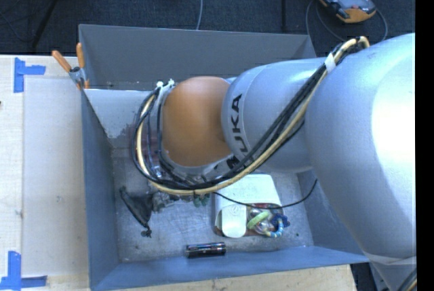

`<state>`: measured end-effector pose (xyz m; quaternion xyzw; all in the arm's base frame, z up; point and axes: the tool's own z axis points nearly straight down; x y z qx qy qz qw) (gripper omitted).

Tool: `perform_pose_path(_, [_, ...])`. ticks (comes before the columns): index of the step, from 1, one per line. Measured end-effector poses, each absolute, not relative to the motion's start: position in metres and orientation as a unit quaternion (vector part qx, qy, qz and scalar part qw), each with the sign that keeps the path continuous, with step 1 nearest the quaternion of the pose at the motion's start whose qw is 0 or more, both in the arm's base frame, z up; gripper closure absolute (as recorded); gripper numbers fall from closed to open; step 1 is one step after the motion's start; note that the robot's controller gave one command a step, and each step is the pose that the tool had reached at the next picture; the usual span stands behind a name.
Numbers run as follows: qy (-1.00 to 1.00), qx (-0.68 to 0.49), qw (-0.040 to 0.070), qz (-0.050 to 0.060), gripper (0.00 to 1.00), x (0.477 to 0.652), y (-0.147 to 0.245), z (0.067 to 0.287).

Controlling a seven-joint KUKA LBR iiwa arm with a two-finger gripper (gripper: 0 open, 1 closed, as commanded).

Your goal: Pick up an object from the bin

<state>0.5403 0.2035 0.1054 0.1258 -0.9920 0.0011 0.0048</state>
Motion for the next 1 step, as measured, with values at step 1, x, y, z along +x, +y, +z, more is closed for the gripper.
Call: perform_pose_path(1, [-0.992,0.126,0.002,0.0,1.0,0.5417,0.2043,0.1289])
